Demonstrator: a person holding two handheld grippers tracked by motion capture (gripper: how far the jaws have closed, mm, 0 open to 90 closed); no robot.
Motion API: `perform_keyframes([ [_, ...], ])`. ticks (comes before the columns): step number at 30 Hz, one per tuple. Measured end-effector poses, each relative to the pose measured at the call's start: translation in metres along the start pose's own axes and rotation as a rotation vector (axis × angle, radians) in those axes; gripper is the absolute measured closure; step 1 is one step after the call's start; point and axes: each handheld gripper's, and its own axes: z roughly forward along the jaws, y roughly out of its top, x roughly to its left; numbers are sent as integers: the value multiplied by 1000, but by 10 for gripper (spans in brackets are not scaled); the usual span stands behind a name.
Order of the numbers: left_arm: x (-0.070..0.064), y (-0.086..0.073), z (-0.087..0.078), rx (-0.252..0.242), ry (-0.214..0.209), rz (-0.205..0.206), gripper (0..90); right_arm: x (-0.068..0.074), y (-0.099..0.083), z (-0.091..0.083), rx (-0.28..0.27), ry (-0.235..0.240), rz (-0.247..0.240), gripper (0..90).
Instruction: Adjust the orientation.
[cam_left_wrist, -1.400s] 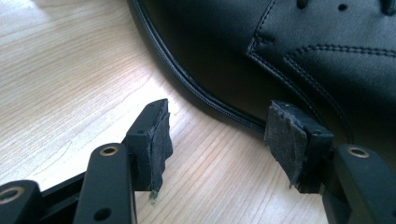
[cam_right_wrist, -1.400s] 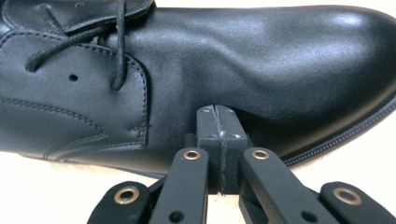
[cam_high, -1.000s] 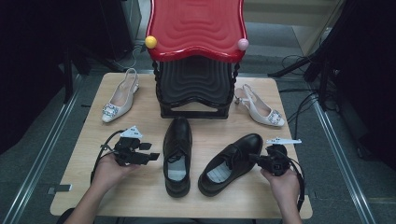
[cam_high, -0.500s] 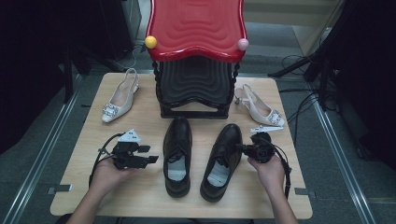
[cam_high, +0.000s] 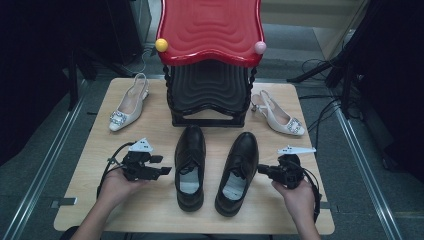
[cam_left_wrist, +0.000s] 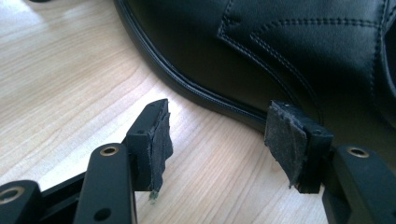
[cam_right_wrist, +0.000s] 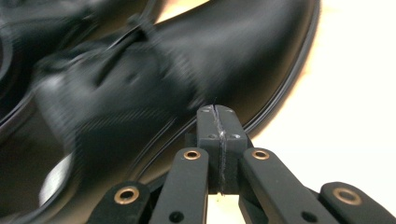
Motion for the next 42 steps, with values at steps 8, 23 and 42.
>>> perform_keyframes([
  [8,2,7,5,-1,-5,15,402,15,-21,-1,58,-8,-22,900],
  [23,4,12,11,2,-19,15,402,28,-24,11,94,3,-40,900],
  [42,5,12,11,6,-20,12,397,11,-12,20,90,-39,-2,900],
])
